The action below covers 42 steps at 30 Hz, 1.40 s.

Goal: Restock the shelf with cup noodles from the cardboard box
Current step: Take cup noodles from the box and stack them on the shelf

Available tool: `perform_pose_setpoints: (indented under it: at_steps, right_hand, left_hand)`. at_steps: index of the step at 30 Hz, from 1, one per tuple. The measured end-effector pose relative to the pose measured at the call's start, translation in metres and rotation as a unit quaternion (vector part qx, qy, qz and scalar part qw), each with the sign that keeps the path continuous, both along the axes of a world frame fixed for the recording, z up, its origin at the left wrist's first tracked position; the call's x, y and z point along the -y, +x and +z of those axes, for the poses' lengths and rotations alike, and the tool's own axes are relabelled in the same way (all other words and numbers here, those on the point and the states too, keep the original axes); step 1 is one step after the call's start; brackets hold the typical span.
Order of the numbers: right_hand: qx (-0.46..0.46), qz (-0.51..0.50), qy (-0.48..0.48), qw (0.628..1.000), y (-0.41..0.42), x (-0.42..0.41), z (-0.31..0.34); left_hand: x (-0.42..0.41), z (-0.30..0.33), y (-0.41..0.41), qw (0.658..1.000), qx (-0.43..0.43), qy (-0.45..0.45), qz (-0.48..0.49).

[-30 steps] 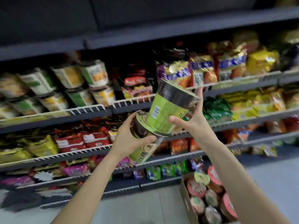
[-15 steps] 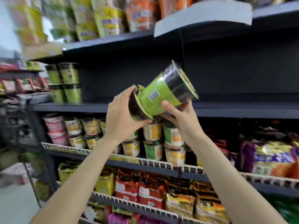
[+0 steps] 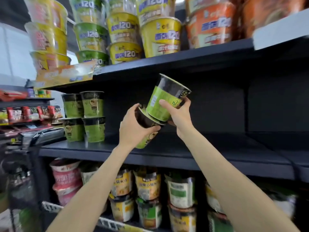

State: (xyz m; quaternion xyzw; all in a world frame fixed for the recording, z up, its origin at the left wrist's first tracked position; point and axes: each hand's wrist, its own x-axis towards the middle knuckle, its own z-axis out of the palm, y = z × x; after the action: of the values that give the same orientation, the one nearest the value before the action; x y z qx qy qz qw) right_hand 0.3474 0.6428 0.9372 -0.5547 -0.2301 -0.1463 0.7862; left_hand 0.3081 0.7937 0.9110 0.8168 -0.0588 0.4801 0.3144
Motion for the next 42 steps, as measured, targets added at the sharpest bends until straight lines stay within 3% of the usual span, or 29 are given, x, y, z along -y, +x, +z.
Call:
perform_pose_setpoints:
  at_steps: [12,24,34,42]
  right_hand:
    - [0.050,-0.029,-0.162,0.985,0.096,-0.150,0.044]
    - [0.069,-0.054,-0.238,0.967,0.134,-0.215,0.031]
    - [0.072,-0.059,-0.278,0.956,0.129,-0.214,0.026]
    - [0.206,-0.134,-0.349,0.904,0.077,-0.146,-0.003]
  left_hand:
    - [-0.139,0.010,0.095,0.990,-0.080,-0.094,0.065]
    - [-0.184,-0.006,0.120,0.980,-0.141,-0.119,0.079]
    - [-0.181,-0.006,0.113,0.982,-0.137,-0.113,0.069]
    - [-0.154,-0.017,0.060,0.982,-0.101,-0.010,0.159]
